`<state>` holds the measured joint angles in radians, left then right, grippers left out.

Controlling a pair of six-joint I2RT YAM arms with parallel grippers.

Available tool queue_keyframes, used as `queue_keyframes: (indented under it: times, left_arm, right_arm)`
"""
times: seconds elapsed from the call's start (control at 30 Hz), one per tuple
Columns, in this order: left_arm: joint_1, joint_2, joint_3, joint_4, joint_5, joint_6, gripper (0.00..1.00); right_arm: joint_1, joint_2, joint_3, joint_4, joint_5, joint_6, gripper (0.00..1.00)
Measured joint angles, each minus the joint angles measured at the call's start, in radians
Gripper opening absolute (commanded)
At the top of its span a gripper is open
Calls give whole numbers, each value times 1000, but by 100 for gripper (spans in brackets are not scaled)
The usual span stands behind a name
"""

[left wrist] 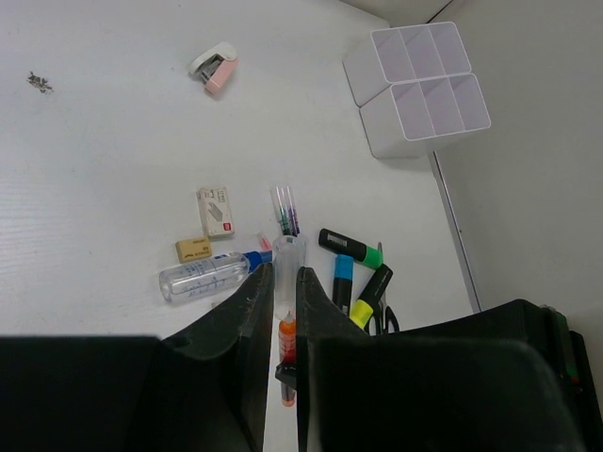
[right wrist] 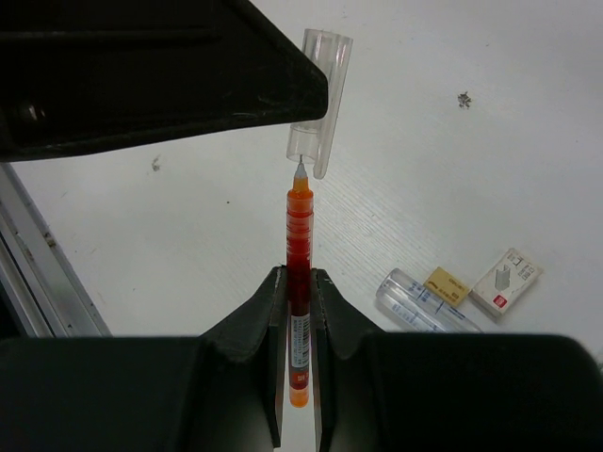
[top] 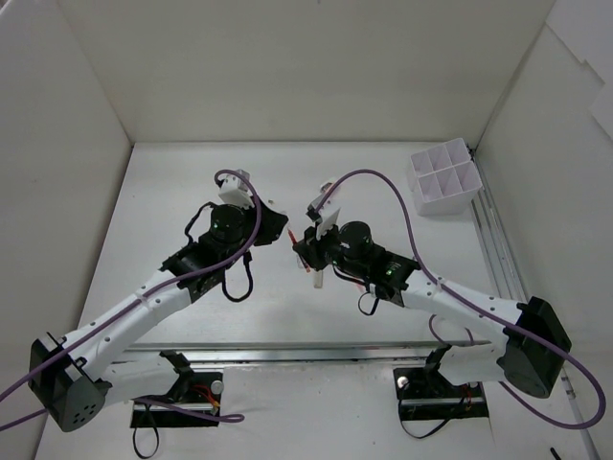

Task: Sort the stationery into containers
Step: Close the pen cap on the pen.

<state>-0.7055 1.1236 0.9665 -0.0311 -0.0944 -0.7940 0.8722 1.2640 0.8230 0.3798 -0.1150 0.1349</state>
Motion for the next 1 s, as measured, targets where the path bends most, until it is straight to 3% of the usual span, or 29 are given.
queue_keyframes:
  times: [0.77, 1.0]
  left_arm:
    - [7, 0, -63, 100, 19, -2, 0]
    - [21, 14, -80, 173, 89, 73, 0]
  right_arm:
    - [0, 54, 46, 33, 63, -8, 0]
    - [-5, 54, 44, 42, 91, -17, 0]
